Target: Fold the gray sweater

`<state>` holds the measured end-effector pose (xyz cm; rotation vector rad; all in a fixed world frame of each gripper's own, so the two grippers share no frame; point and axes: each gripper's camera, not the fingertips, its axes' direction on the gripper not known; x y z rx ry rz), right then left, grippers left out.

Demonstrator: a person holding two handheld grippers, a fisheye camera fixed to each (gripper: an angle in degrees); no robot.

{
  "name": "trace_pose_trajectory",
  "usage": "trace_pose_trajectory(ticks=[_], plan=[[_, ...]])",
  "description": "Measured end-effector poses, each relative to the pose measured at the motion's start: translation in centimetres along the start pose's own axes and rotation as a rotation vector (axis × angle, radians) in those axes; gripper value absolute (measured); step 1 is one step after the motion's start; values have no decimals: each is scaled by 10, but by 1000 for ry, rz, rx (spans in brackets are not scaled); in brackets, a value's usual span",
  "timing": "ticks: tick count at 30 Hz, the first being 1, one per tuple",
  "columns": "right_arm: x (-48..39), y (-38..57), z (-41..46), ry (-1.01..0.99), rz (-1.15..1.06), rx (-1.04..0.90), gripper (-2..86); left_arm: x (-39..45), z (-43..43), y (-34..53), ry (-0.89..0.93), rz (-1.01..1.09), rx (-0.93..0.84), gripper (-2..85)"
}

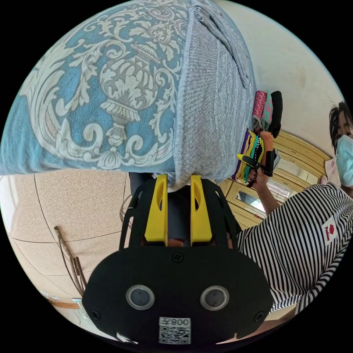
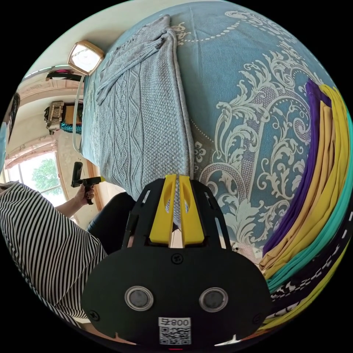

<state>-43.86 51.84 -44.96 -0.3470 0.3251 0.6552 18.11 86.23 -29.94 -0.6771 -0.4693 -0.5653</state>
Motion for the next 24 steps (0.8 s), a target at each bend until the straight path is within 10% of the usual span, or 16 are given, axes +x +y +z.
trace_pose_trajectory(ticks=[24], plan=[[-33, 167, -25, -39, -92, 187, 45, -18, 63, 122, 35, 230, 146, 108]])
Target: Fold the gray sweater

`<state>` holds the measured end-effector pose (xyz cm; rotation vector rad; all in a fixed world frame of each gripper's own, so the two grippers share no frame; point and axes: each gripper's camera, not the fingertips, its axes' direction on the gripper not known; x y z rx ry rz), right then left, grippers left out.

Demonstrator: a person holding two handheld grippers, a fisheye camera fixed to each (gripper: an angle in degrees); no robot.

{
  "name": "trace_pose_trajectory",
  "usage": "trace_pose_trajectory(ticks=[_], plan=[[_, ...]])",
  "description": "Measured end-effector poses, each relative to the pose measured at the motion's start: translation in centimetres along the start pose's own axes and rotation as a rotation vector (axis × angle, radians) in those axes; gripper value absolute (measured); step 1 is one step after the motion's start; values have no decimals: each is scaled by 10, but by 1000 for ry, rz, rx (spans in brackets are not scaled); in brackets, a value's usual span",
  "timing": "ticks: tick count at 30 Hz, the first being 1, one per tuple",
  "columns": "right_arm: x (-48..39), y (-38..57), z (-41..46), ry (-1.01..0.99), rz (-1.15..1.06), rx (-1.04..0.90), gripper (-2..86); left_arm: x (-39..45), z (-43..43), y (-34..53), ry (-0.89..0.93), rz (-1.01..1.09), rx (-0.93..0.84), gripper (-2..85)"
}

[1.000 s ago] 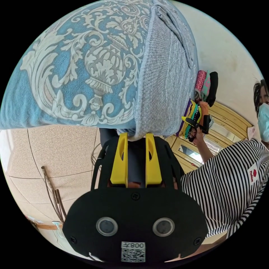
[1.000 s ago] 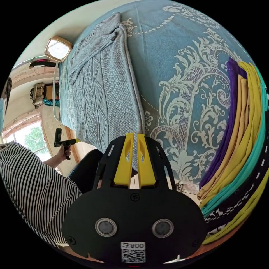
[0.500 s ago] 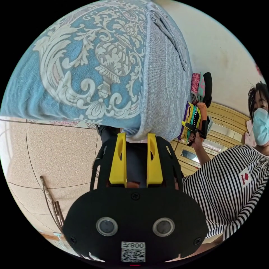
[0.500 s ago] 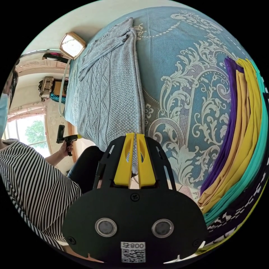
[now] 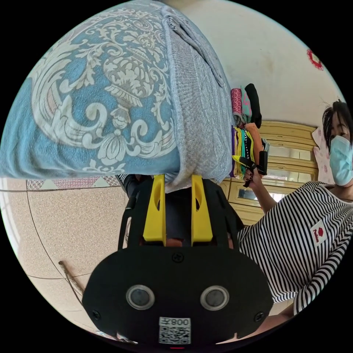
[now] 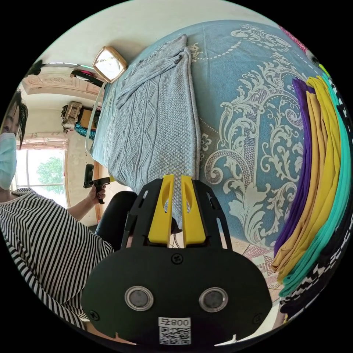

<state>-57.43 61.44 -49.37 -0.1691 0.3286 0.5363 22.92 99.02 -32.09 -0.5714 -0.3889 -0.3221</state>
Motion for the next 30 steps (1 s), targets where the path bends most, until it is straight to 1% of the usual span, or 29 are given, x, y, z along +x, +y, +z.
trace_pose_trajectory(ticks=[6, 13, 17, 22, 26, 30], plan=[[-14, 76, -19, 57, 13, 18, 49, 16, 16, 27, -40, 71, 17, 108], [-13, 141, 9, 65, 56, -3, 56, 23, 26, 70, -132, 42, -5, 113], [-13, 157, 13, 49, 81, 27, 57, 17, 33, 94, -107, -21, 23, 117], [-13, 174, 5, 5, 99, 56, 56, 22, 49, 104, -50, -16, 25, 115], [-11, 186, 0, -13, 111, 69, 55, 31, 60, 112, -53, -24, -11, 89], [1, 202, -3, -76, 139, 80, 49, 39, 56, 130, -46, -38, 4, 68]])
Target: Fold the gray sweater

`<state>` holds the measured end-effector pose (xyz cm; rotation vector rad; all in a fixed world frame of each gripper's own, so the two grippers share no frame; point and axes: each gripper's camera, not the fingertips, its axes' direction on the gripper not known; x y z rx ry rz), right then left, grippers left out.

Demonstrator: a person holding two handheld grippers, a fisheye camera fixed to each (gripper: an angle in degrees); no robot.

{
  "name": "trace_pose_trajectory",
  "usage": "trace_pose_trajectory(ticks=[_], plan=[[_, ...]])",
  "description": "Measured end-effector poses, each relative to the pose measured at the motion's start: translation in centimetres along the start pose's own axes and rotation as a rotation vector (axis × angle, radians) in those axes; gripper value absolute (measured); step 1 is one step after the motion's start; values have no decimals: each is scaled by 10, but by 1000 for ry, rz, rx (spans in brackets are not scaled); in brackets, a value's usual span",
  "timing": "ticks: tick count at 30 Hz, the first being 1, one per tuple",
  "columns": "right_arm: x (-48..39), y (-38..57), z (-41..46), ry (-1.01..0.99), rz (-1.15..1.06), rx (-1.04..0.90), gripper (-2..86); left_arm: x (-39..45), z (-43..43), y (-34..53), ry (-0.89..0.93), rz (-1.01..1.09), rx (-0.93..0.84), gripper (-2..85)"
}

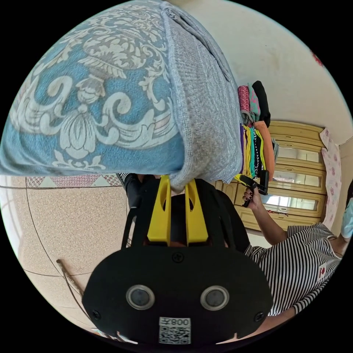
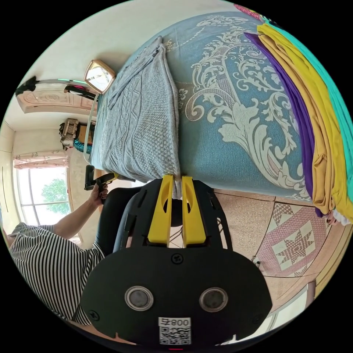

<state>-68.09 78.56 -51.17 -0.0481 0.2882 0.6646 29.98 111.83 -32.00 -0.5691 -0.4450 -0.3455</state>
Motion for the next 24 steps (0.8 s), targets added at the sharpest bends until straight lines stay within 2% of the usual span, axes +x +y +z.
trace_pose_trajectory(ticks=[8, 19, 24], plan=[[9, 29, -15, -81, -39, -3, 25, 34, -24, 66, 77, 39, 44, 60], [0, 79, -104, -483, -228, 55, 6, 89, -98, 144, 193, 179, 233, 48], [-13, 106, -146, -565, -317, 90, 4, 104, -123, 182, 246, 218, 317, 44]])
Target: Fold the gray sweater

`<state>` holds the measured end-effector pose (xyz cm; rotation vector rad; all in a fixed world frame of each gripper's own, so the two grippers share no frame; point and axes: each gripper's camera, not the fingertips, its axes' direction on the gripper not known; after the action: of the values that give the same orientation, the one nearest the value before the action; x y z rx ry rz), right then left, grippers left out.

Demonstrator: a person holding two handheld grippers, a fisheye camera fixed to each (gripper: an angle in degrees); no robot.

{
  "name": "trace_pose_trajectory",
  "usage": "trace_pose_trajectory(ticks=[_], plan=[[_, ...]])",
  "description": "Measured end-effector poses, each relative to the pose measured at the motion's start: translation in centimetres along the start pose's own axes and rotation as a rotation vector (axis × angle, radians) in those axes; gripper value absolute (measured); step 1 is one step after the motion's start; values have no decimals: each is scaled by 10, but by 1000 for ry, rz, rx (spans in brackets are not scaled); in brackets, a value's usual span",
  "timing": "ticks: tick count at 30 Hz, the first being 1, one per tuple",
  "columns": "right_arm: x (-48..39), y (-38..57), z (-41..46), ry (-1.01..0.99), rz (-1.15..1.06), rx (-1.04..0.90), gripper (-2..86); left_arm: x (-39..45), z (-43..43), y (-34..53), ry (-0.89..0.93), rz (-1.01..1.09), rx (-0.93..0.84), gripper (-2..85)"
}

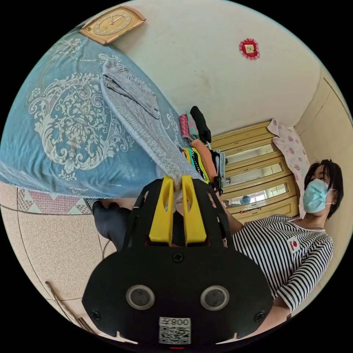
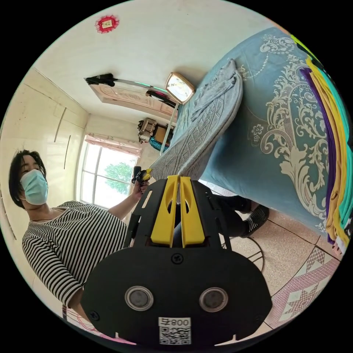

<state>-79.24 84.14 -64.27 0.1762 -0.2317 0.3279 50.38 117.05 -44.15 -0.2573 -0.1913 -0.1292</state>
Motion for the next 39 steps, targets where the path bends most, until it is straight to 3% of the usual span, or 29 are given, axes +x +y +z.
trace_pose_trajectory(ticks=[10, 22, 39], plan=[[-68, 74, -40, -57, -120, 1, 3, 23, -57, 95, 87, -13, 119, 40], [-70, 162, -40, -75, -60, -13, 3, -4, -80, 193, 181, -135, 156, 39], [15, 94, -27, -70, 128, 24, 4, -59, -73, 145, 164, -282, 127, 40]])
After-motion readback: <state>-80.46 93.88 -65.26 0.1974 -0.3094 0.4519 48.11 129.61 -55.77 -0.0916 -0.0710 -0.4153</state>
